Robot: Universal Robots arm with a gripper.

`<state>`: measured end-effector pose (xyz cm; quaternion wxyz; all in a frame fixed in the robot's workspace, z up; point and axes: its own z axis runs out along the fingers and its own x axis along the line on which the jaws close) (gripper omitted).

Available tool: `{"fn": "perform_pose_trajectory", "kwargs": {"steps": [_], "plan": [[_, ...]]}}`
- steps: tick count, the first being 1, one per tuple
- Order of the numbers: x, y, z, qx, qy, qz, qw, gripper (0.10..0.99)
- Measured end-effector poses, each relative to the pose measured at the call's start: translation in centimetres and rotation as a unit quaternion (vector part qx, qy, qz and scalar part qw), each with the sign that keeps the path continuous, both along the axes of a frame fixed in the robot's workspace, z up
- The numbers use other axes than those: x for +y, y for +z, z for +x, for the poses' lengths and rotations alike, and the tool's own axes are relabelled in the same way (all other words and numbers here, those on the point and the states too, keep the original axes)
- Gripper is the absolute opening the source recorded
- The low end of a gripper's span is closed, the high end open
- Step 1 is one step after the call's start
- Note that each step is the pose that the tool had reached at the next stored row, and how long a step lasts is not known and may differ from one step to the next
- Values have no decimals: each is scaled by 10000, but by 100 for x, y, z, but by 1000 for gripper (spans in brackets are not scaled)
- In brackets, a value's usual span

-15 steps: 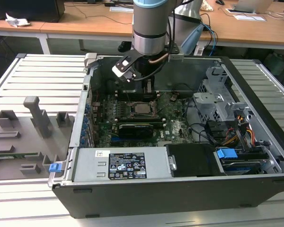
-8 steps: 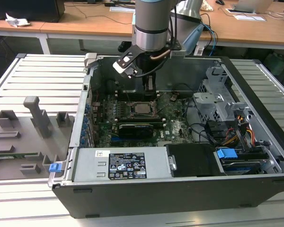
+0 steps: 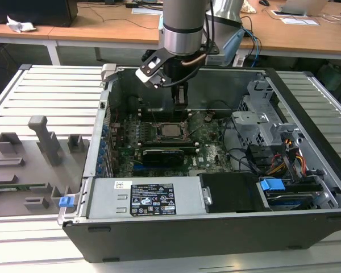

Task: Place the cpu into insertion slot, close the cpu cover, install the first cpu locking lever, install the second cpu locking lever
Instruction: 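Close the cpu cover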

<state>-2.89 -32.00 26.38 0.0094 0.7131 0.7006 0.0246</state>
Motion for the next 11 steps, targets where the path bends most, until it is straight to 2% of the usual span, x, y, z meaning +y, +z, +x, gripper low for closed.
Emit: {"fn": "perform_pose_trajectory", "kwargs": {"steps": [4,8,11], "plan": [[0,2,60,5,-1,-2,10000,106],[-1,1,185,17,-1,-1,10000,106],[0,1,228,20,0,-1,10000,106]]}}
